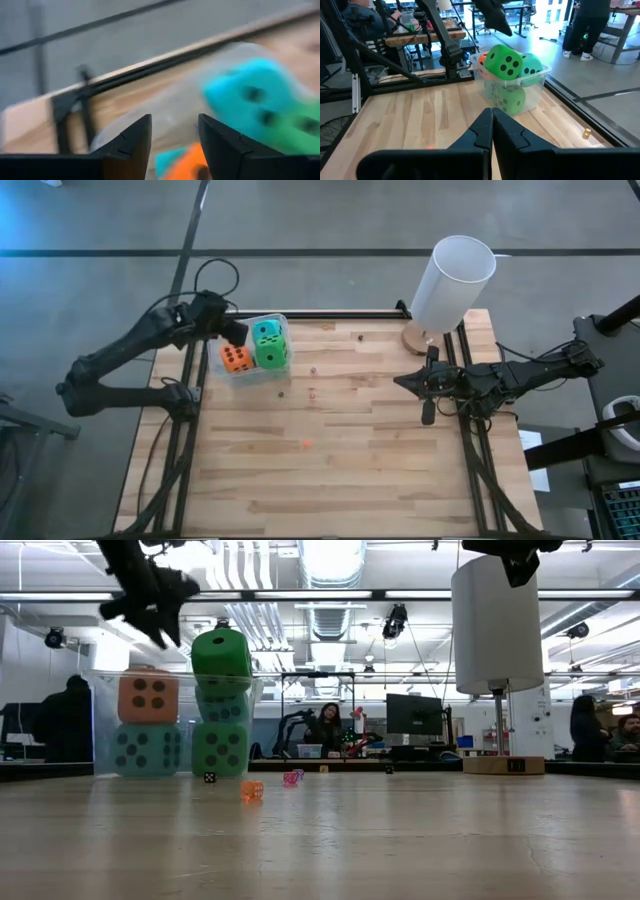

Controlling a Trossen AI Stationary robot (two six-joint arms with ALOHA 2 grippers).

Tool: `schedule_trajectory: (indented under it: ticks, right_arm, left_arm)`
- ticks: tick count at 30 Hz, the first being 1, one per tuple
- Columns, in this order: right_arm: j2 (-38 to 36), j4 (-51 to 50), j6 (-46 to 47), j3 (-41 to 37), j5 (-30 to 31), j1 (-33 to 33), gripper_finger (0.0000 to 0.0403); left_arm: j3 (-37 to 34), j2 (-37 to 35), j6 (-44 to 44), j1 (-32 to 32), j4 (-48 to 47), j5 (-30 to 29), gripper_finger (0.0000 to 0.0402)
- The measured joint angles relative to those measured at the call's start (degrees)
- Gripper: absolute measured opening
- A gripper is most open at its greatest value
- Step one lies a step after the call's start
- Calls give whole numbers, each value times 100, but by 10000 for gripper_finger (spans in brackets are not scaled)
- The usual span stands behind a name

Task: Pick & Place Dice
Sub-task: Put the small orange dice into the transparent bin

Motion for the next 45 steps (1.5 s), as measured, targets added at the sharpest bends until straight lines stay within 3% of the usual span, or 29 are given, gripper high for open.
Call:
schedule_trajectory:
  ticks: [5,8,13,18,22,27,37,45]
  right_arm:
    - [0,0,0,0,-1,0,8]
    - [0,-4,-2,0,-2,0,8]
    - [-1,-11,-20,0,-4,2,8]
    - [-1,-17,-50,0,-4,0,8]
    - [-1,-61,-63,0,-4,0,8]
    - [2,-128,-66,0,-10,0,8]
    - [0,-141,-177,0,-72,4,8]
    - [0,-142,-323,0,-72,4,8]
  left_arm:
    - [241,-61,1142,-464,78,1782,158]
    - [217,-43,1500,-1129,112,2308,155]
    - [221,-39,1486,-2648,446,2254,147]
    - [222,221,1457,-4183,924,1459,136]
    - [221,704,1456,-4973,1016,877,130]
    - [217,1567,1453,-5316,1459,1047,130]
    - [221,3041,1652,-5333,2484,1928,126]
    - [224,3852,1924,-5323,2902,1973,127]
